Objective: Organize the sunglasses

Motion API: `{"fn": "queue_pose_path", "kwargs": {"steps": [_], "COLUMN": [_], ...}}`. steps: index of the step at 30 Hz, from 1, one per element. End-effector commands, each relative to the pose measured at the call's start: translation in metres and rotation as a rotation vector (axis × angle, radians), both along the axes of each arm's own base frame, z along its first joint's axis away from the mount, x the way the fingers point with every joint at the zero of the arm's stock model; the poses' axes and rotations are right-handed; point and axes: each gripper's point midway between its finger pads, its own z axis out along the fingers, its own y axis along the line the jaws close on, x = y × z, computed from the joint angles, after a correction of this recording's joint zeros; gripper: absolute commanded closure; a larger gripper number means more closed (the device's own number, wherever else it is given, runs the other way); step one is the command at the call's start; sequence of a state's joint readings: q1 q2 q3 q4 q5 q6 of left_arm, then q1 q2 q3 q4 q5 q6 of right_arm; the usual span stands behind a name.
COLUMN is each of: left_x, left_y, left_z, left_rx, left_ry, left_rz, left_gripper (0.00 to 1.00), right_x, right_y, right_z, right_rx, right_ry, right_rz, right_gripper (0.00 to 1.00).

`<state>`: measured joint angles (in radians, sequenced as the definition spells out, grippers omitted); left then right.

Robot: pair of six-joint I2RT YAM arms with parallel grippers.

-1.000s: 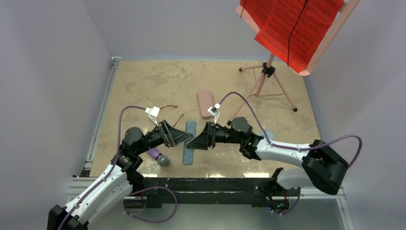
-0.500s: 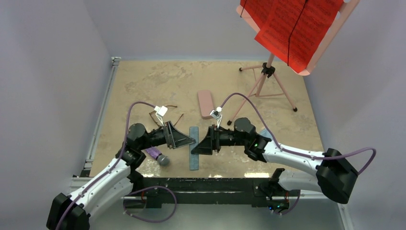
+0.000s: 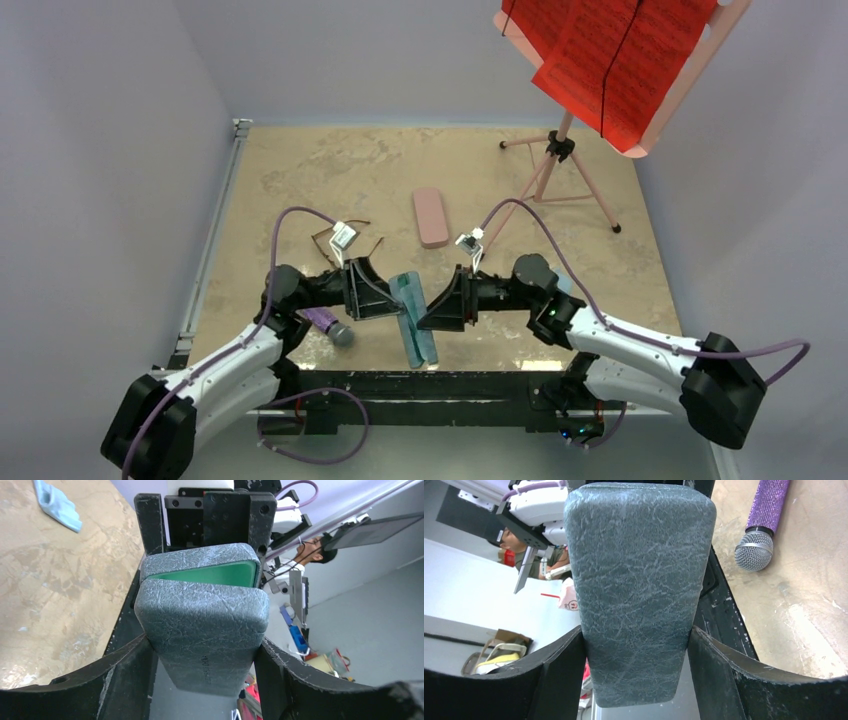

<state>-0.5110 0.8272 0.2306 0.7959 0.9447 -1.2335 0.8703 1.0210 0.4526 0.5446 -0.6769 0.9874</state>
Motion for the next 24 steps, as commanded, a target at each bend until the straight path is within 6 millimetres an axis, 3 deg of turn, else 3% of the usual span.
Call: {"fn": "queue_pose_path", "kwargs": {"steps": [1, 5, 8, 11, 14, 17, 21, 24], "left_x": [-0.038, -0.049, -0.047, -0.048, -0.058, -0.068, -0.078, -0.081], "left_y": [0.009, 0.015, 0.013, 0.013, 0.018, 0.023, 0.029, 0.031], "left_z": [0.017, 0.027, 0.025, 0.026, 0.037, 0.049, 0.067, 0.074], "left_rx": [-0.089, -0.154, -0.152, -0.150, -0.170, -0.196, -0.238, -0.252], "left_ry": [-0.117, -0.149, -0.120, -0.134, -0.208, -0.267, -0.363, -0.389], "left_rz": [-0.183, -0.226, -0.237, -0.248, -0.261, -0.267, -0.266, -0.266], "left_gripper": [1.00, 1.00, 1.00, 1.00, 1.00, 1.00, 1.00, 1.00], "right_x": [0.004, 0.011, 0.018, 0.037, 0.060, 0.068, 0.061, 0.063], "right_y": [-0.010, -0.019, -0.014, -0.015, -0.033, -0.034, -0.032, -0.024], "right_z": [0.032, 0.026, 0.012, -0.008, -0.017, -0.029, -0.008, -0.013], "right_rx": [0.140, 0.193, 0.159, 0.119, 0.175, 0.155, 0.286, 0.276], "right_ry": [-0.050, 0.023, 0.108, 0.204, 0.268, 0.305, 0.283, 0.330], "right_rz": [-0.012, -0.018, -0.024, -0.107, -0.211, -0.217, -0.122, -0.069], "right_gripper": [1.00, 1.00, 1.00, 1.00, 1.00, 1.00, 1.00, 1.00]}}
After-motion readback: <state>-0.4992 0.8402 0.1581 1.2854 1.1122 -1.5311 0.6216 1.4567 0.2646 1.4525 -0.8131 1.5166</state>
